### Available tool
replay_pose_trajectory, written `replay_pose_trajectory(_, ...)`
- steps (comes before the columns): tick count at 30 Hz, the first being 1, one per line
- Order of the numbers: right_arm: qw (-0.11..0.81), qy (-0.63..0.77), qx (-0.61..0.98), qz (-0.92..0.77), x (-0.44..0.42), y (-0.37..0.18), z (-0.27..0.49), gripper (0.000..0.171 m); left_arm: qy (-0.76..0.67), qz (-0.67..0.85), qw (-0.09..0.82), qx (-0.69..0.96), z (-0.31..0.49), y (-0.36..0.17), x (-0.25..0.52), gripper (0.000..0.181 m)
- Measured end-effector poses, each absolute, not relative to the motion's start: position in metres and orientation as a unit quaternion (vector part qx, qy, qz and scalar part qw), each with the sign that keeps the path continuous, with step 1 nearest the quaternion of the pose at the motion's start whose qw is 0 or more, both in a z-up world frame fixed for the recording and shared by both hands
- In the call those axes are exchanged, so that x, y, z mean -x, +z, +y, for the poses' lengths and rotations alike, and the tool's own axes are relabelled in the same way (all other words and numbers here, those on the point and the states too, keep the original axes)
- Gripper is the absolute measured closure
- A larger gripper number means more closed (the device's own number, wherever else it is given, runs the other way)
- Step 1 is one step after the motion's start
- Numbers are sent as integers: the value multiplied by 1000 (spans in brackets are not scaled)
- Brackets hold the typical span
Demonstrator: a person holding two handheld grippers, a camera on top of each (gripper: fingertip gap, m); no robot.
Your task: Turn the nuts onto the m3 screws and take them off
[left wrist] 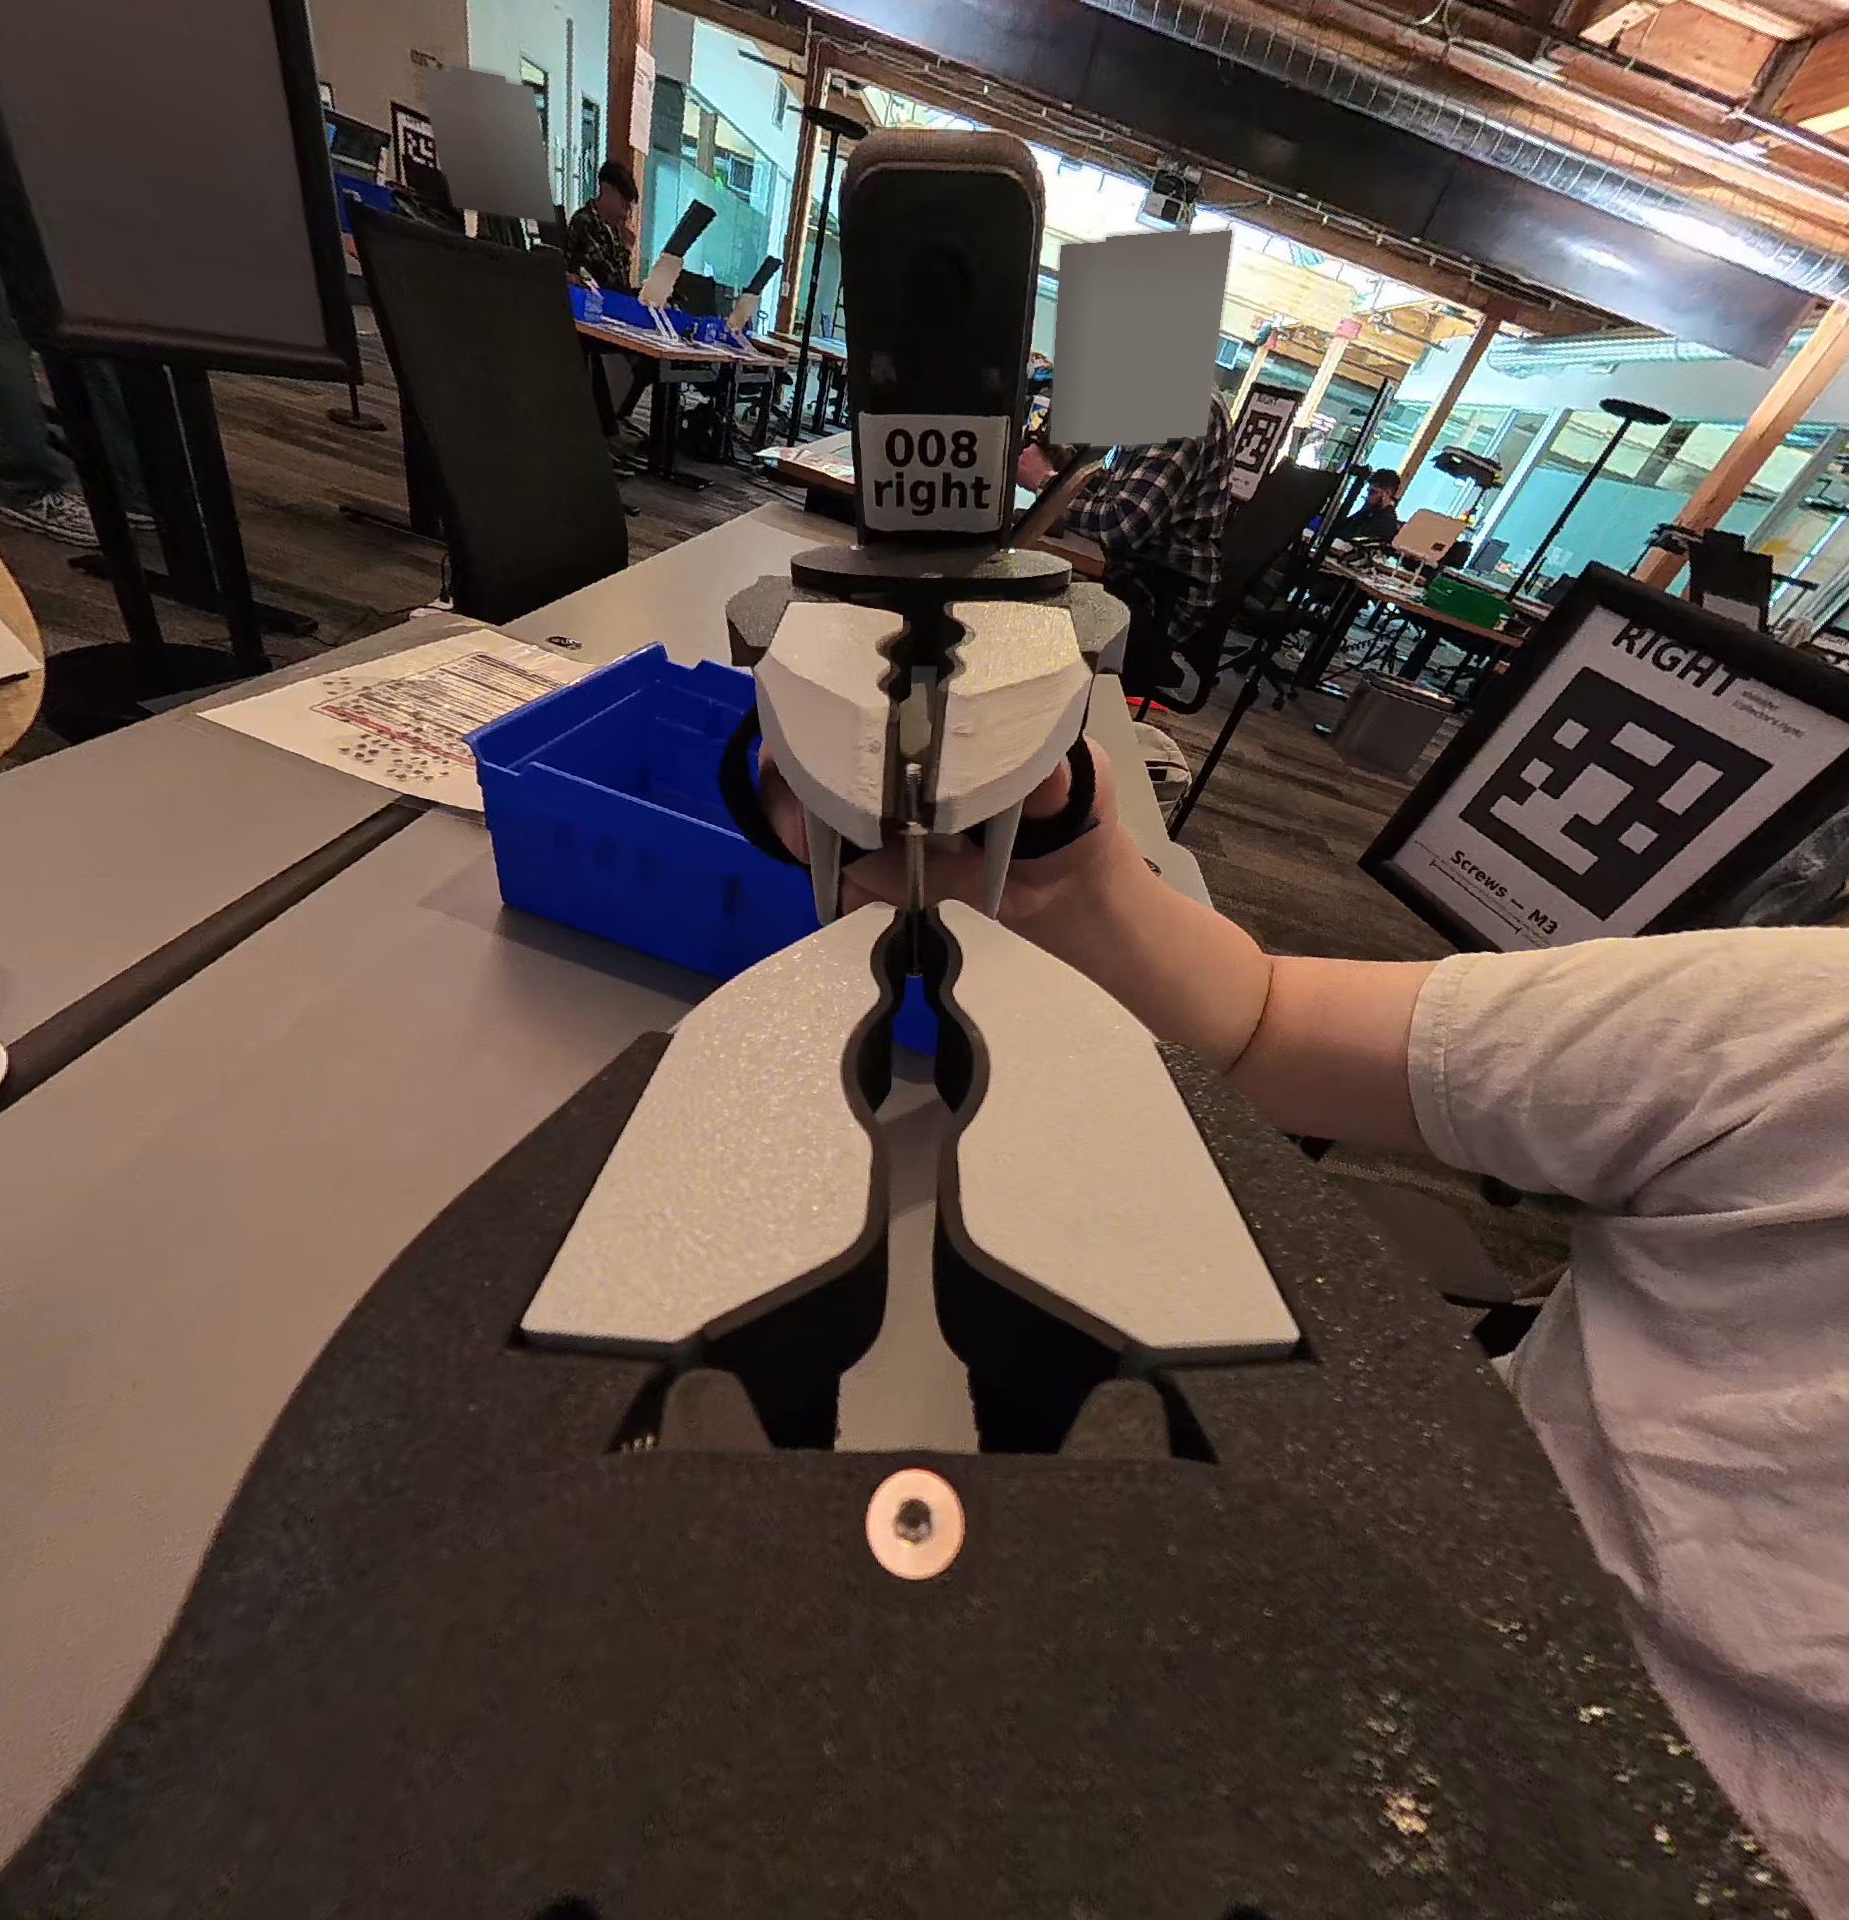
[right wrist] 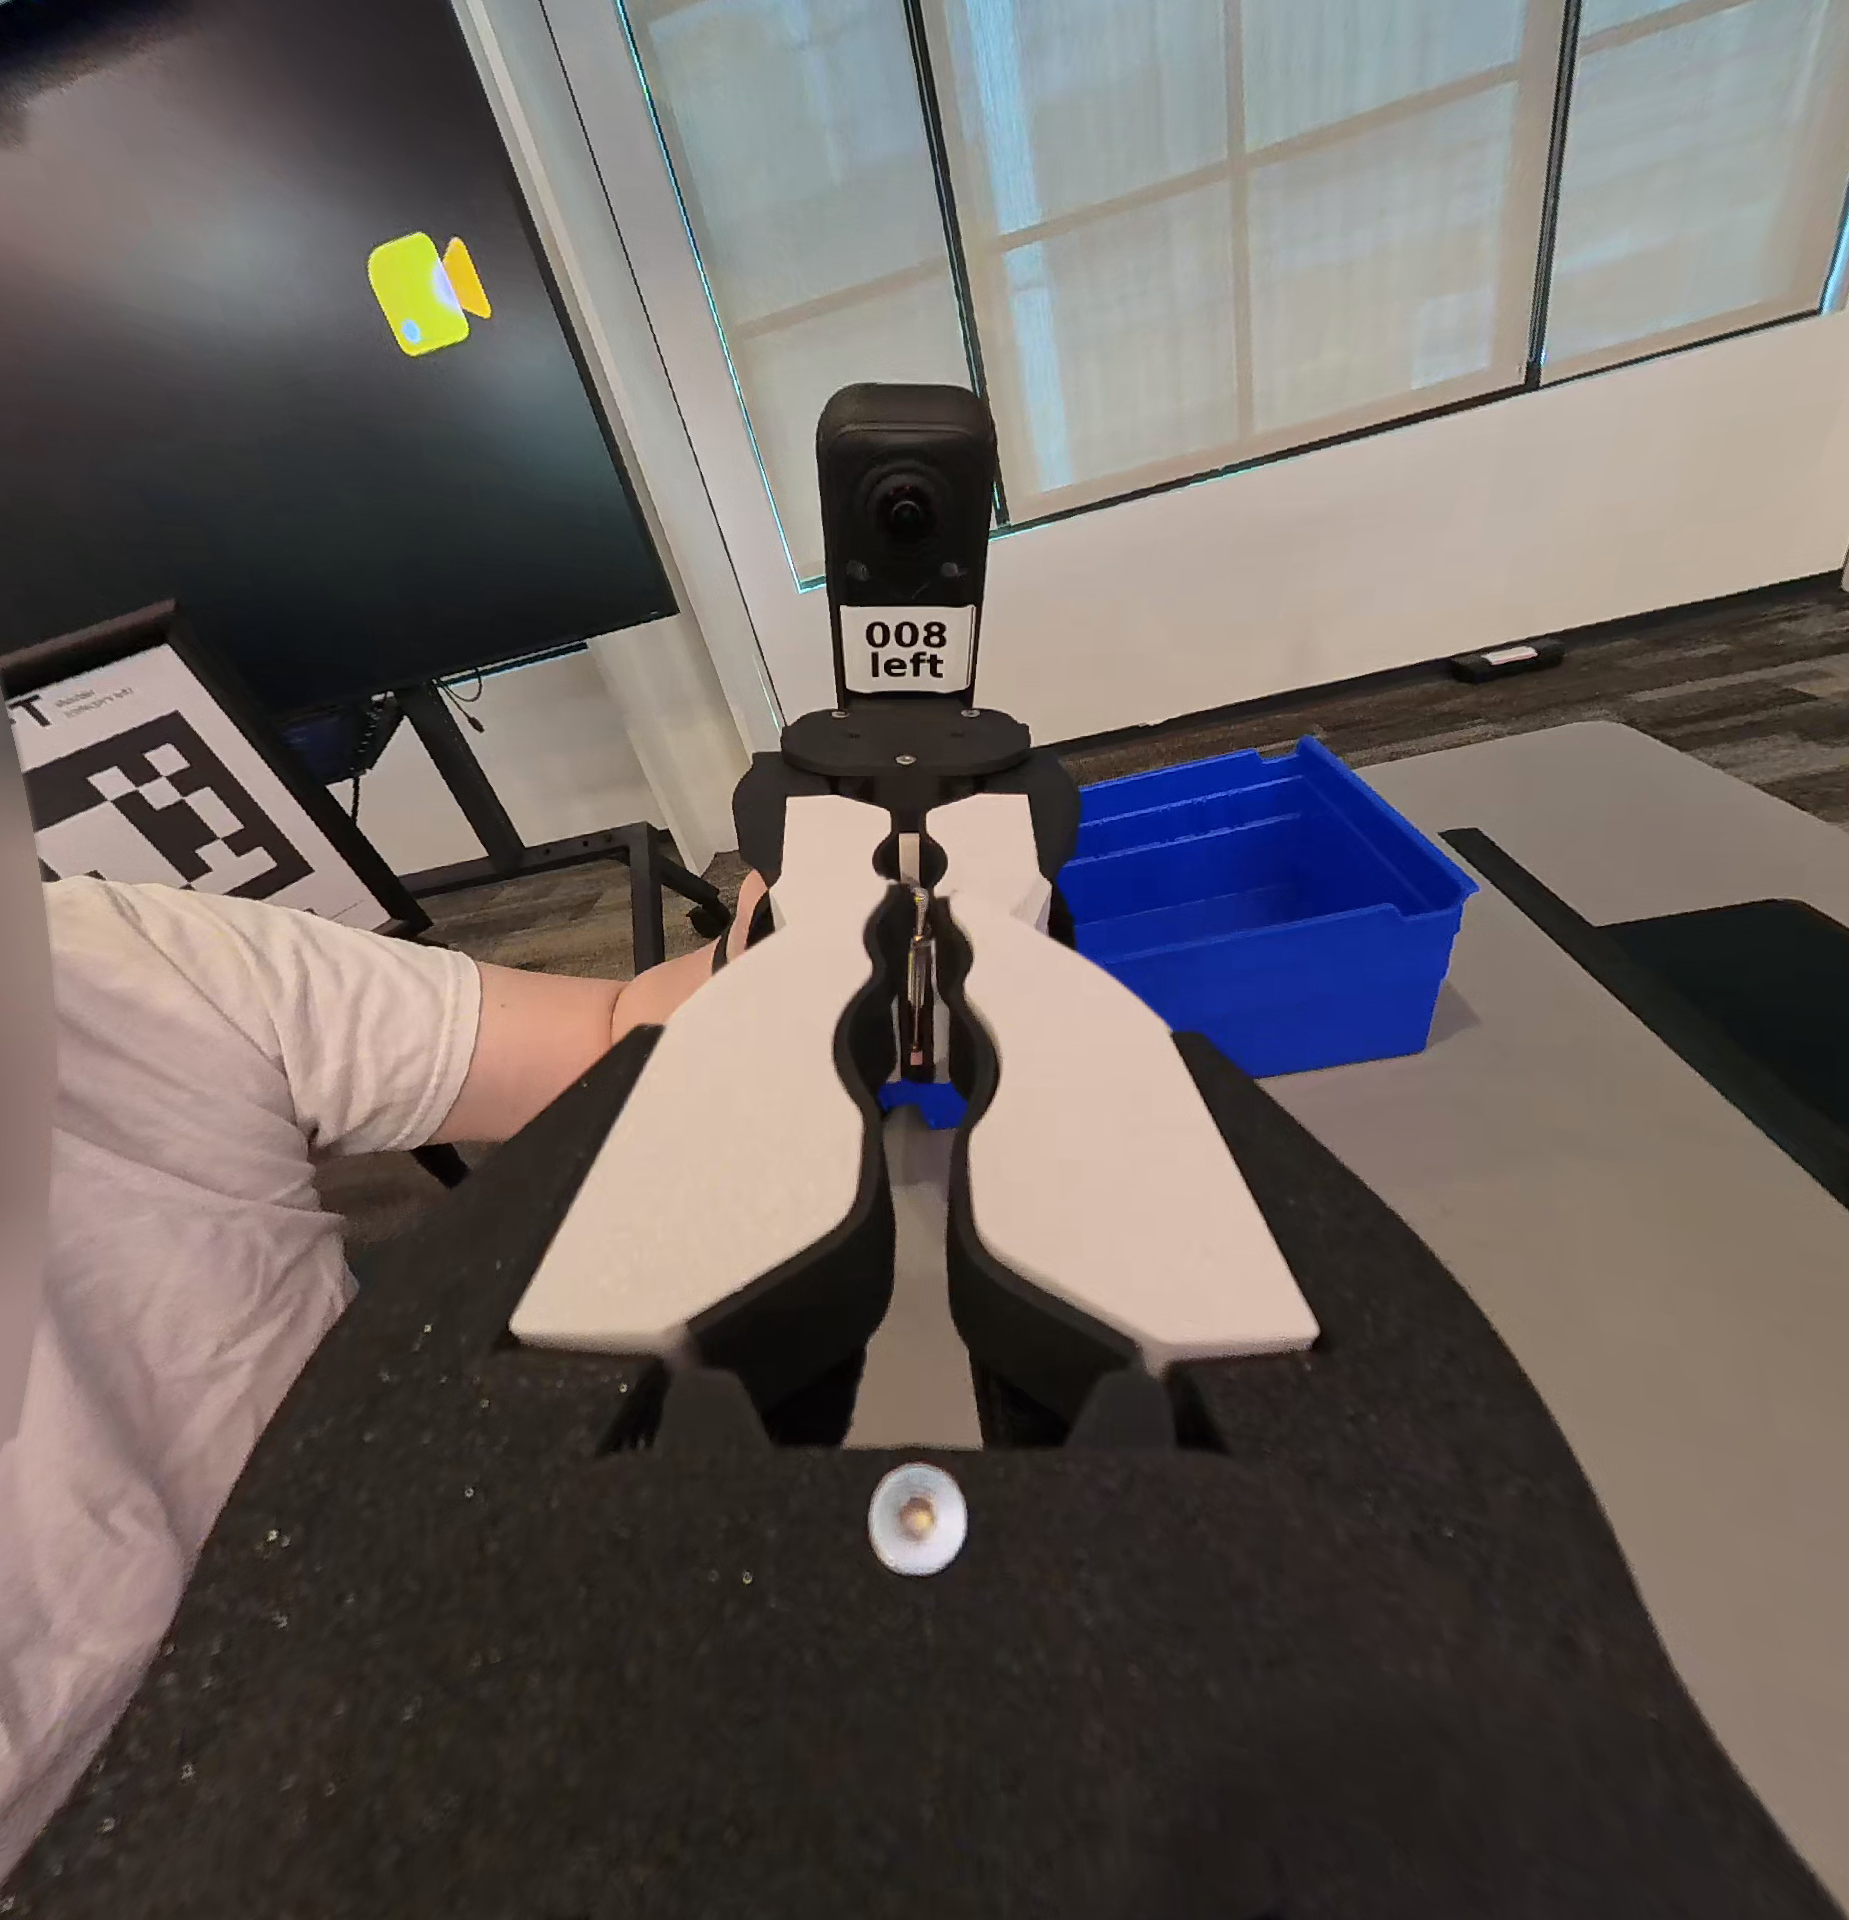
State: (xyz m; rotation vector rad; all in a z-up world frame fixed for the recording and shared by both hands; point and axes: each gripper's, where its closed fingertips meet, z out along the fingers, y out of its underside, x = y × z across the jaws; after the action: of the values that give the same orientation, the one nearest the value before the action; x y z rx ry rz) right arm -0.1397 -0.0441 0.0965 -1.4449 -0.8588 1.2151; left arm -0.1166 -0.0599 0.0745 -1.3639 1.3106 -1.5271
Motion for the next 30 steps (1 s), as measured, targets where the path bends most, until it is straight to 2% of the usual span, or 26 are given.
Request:
replay_pose_trajectory(5,515,513,600,-334,138,99,-40,168,-624,480,325,524,-60,79,118,178)
replay_pose_trajectory(7,507,540,598,-305,136,100,-37,168,-664,441,296,525,-56,86,120,162)
replay_pose_trajectory(13,484,583,594,-271,135,96,-31,168,-690,420,260,530,-50,83,122,162)
replay_pose_trajectory(16,479,579,597,-280,140,94,-32,168,-679,426,254,540,-51,76,118,165)
replay_pose_trajectory(18,481,569,603,-285,141,92,-32,168,-685,430,242,536,-54,75,118,178)
replay_pose_trajectory(30,481,550,612,-303,141,87,-32,168,-688,430,218,543,-56,71,118,180)
